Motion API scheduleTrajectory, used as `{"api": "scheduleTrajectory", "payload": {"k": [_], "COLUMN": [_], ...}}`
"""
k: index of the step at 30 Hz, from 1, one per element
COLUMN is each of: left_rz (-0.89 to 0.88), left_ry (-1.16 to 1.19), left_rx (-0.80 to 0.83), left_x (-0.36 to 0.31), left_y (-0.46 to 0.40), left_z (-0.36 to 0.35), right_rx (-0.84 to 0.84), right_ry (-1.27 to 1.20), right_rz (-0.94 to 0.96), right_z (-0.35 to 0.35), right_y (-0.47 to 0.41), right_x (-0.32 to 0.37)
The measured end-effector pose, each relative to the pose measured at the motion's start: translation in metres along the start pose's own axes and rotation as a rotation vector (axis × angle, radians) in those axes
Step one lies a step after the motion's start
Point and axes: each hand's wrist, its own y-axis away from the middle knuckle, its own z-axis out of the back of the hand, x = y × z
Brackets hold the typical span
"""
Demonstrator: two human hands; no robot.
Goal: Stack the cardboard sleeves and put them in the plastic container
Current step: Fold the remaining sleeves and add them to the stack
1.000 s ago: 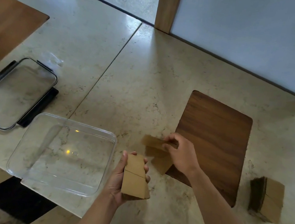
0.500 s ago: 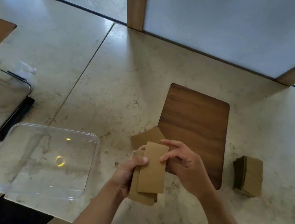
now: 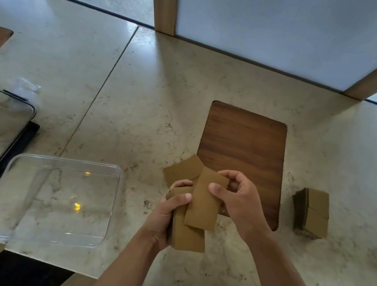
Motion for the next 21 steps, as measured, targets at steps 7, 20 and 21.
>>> {"api": "scheduleTrajectory", "payload": {"k": [7,20,21], "left_rz": [-0.127,-0.056,-0.063], "left_ry": [-0.130,0.345,0.394], "left_rx": [-0.137,-0.164,-0.150], "left_x": [0.000,0.011,0.010], "left_y": [-0.006,0.006,0.008], "left_z": [-0.011,0.049,0.054], "right_rx": [0.017,-0.131,-0.218], "right_ry": [0.465,0.340,0.519], "right_rz": [0.171,-0.060,-0.026], "right_z": [-0.015,-0.042,-0.040], "right_y": [-0.001,-0.046,-0.056], "right_x": [0.006,-0.035,-0.037]}}
